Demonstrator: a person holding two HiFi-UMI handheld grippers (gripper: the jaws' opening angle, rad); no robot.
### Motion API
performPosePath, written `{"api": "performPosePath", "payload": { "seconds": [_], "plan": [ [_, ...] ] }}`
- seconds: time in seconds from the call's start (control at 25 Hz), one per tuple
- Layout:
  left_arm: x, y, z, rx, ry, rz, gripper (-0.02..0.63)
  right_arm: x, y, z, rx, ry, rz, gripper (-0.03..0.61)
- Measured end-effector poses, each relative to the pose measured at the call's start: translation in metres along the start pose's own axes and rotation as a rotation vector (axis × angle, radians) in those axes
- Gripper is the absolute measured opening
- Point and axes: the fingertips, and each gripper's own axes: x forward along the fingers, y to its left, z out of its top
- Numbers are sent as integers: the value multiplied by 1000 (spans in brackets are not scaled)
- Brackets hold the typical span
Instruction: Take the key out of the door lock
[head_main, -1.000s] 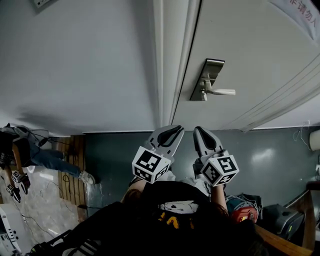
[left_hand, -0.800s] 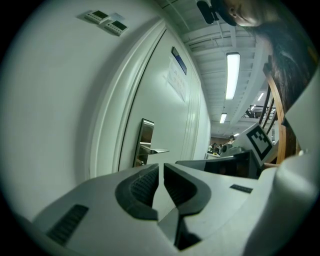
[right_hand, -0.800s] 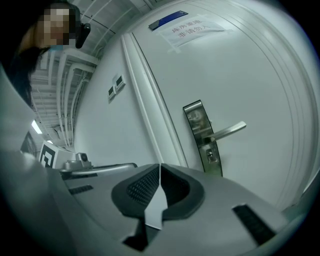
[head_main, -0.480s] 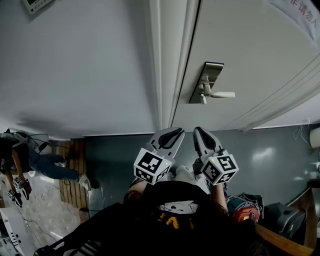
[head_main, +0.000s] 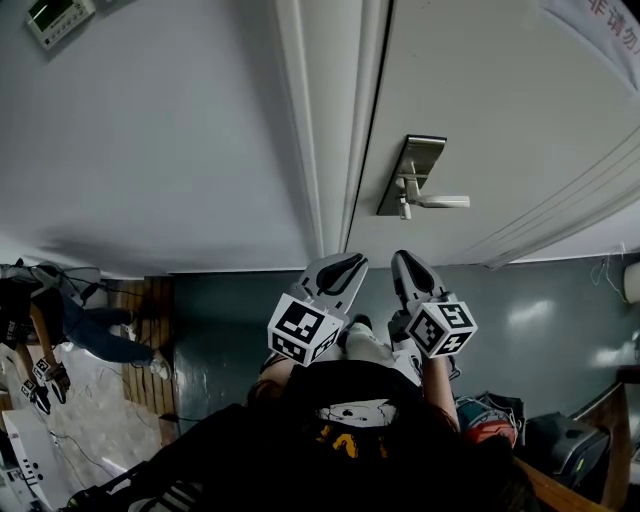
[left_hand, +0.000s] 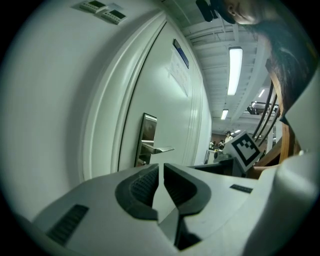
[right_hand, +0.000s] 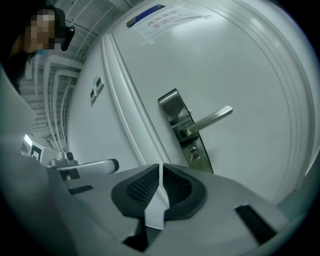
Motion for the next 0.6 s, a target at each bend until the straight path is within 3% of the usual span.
{"api": "performPosePath", "payload": {
  "seconds": [0.4,0.52,0.6],
  "plan": [
    [30,12,3,-8,8,36,35,32,-66,3,140,0,-29,15],
    [36,14,5,-8,9,48,35,42,-77,4,194,4,-11,75],
    [39,15,6,-7,10,55,35,48,-83,4,232,2,2,79]
  ]
}}
